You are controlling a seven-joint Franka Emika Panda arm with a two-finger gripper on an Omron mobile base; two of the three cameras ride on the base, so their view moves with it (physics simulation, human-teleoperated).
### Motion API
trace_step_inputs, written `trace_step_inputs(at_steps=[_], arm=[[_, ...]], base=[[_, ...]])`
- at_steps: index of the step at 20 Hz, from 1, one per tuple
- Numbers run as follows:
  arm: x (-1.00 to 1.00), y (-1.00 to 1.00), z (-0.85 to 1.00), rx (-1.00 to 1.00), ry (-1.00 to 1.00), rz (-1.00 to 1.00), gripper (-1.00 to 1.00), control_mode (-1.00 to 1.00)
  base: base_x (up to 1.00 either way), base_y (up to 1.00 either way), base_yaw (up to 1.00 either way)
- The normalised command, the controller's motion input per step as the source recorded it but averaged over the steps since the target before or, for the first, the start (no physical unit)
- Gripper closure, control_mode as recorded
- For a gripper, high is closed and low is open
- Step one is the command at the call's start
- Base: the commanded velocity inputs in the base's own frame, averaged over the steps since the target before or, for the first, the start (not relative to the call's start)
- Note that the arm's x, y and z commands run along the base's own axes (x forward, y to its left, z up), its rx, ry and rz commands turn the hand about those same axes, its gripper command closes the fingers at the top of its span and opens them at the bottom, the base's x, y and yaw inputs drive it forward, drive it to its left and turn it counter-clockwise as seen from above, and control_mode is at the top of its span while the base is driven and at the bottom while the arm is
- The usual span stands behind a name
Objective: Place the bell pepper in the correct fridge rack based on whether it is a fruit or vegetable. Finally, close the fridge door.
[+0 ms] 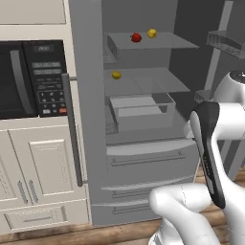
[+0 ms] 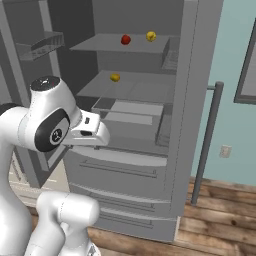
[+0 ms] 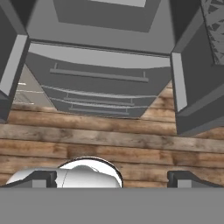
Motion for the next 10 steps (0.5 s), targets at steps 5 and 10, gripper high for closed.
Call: trace_step_inputs(at_steps=[5,10], arm=[[0.00,0.00,0.00,0.00,0.00,0.00,-1.00,1.00],[0.00,0.00,0.00,0.00,0.00,0.00,-1.00,-1.00]], base=[[-0.14,0.00,0.00],[0.00,0.00,0.00]])
